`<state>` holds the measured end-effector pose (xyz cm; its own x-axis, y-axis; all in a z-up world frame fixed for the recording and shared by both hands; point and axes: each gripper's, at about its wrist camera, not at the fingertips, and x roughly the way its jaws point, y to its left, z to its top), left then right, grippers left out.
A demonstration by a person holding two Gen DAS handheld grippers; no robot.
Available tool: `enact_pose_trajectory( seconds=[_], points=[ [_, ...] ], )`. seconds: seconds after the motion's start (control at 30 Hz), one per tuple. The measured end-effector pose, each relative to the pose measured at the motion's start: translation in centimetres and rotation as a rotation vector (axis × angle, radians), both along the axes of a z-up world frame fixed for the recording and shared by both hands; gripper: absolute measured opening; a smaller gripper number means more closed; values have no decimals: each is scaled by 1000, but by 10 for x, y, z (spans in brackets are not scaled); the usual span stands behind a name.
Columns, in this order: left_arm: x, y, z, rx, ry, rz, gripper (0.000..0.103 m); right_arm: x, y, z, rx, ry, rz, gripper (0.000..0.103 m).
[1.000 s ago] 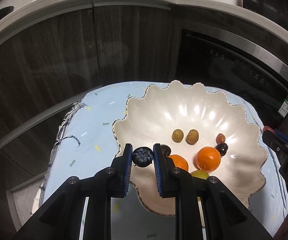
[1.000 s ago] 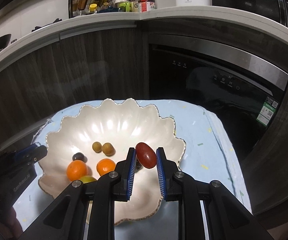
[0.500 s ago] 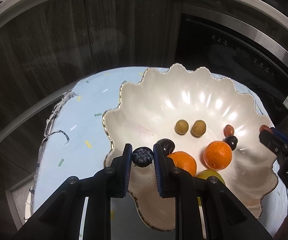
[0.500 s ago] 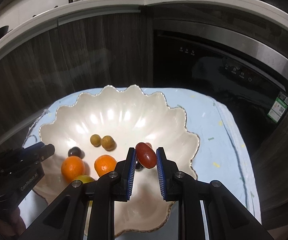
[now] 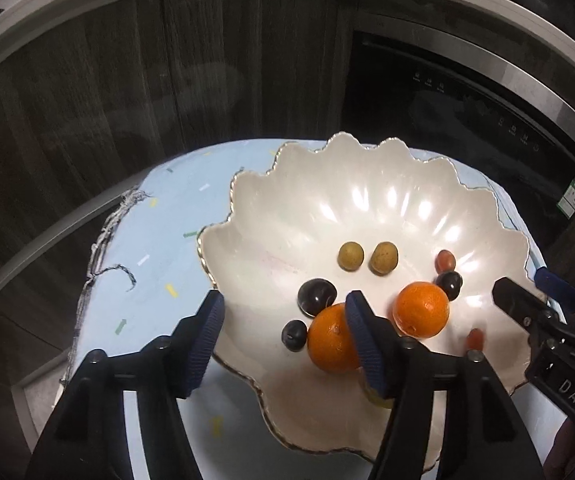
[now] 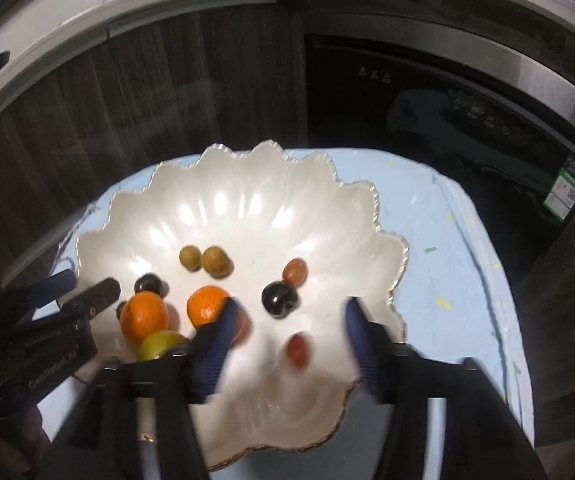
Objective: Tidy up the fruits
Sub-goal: 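Open both tools, dropping the blueberry and red grape into the bowl, then pull both open tools back away from the bowl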
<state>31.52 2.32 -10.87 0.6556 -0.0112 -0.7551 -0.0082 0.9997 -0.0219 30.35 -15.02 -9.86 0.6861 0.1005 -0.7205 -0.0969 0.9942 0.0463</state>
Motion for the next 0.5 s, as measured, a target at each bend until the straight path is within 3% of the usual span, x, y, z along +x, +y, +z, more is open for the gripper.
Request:
enact_pose_trajectory(
  seconds=[0.2,0.3,0.5],
  points=[
    [-8,2,11,-4,-25,10,72,-3,-5,10,-6,-18,-27,65],
    [-13,3,18,-1,-40,13,76,-8,-5,15,-10,-32,-35,74],
    [-27,5,35,12,-80,30,86,-19,-4,28,-17,-66,-42,76]
  ],
)
